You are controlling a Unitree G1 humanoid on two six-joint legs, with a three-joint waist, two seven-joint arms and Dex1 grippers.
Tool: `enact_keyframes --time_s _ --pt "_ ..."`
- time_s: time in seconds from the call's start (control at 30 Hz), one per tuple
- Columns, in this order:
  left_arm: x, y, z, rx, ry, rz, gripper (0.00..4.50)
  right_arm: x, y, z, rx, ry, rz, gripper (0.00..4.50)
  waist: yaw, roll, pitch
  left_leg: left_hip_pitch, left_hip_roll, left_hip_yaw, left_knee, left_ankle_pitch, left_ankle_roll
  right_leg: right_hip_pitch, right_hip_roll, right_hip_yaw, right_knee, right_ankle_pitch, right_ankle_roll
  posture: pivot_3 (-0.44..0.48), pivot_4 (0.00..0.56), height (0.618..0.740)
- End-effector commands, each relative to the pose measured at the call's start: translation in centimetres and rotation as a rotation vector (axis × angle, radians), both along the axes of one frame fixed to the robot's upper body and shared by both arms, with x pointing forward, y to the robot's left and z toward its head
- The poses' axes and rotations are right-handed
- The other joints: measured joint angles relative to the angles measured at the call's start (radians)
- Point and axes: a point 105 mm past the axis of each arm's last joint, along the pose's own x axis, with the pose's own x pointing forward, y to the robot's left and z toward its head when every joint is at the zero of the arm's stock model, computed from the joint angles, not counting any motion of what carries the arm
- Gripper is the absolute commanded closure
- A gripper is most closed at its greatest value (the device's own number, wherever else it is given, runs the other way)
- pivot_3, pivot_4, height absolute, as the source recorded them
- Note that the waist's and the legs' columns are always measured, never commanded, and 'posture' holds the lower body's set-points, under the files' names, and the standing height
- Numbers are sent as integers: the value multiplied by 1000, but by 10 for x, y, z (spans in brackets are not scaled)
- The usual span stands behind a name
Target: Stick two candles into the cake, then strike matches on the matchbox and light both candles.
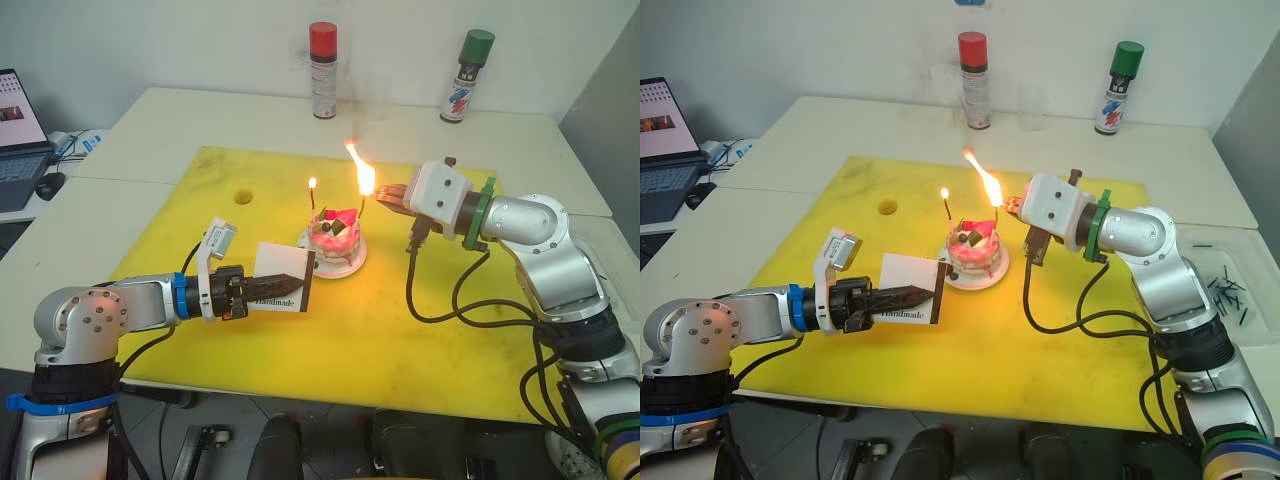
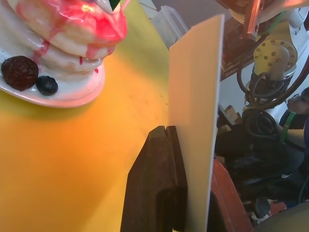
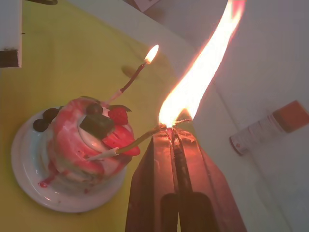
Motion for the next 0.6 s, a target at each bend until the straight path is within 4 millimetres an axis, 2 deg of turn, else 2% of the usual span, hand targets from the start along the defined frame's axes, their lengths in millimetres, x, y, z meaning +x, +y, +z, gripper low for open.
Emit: enact_keyframes --time_s 0.03,0.27,0.4,0.5,0.6 --pt "-2 -5 8 -14 -39 -26 4500 -6 -3 19 44 -61 3 4478 0 0 0 0 0 0 0 0 0 0 0 0 0 0 0 0 150 689" --pt "-2 -5 6 -18 -34 -25 4500 -23 -2 36 123 -40 66 4478 0 0 0 0 0 0 0 0 0 0 0 0 0 0 0 0 150 689" --pt "-2 -5 5 -20 -31 -26 4500 -29 -12 42 150 -26 47 4478 0 0 0 0 0 0 0 0 0 0 0 0 0 0 0 0 150 689" --pt "-4 -5 4 -25 -27 -29 4500 -24 -37 45 173 -7 -70 4478 3 0 0 0 0 0 0 0 0 0 0 0 0 0 0 0 150 689" --pt "-7 -6 2 -31 -19 -30 4500 -20 -73 41 182 24 -231 4478 8 0 0 0 0 0 0 0 0 0 0 0 0 0 0 0 150 689"
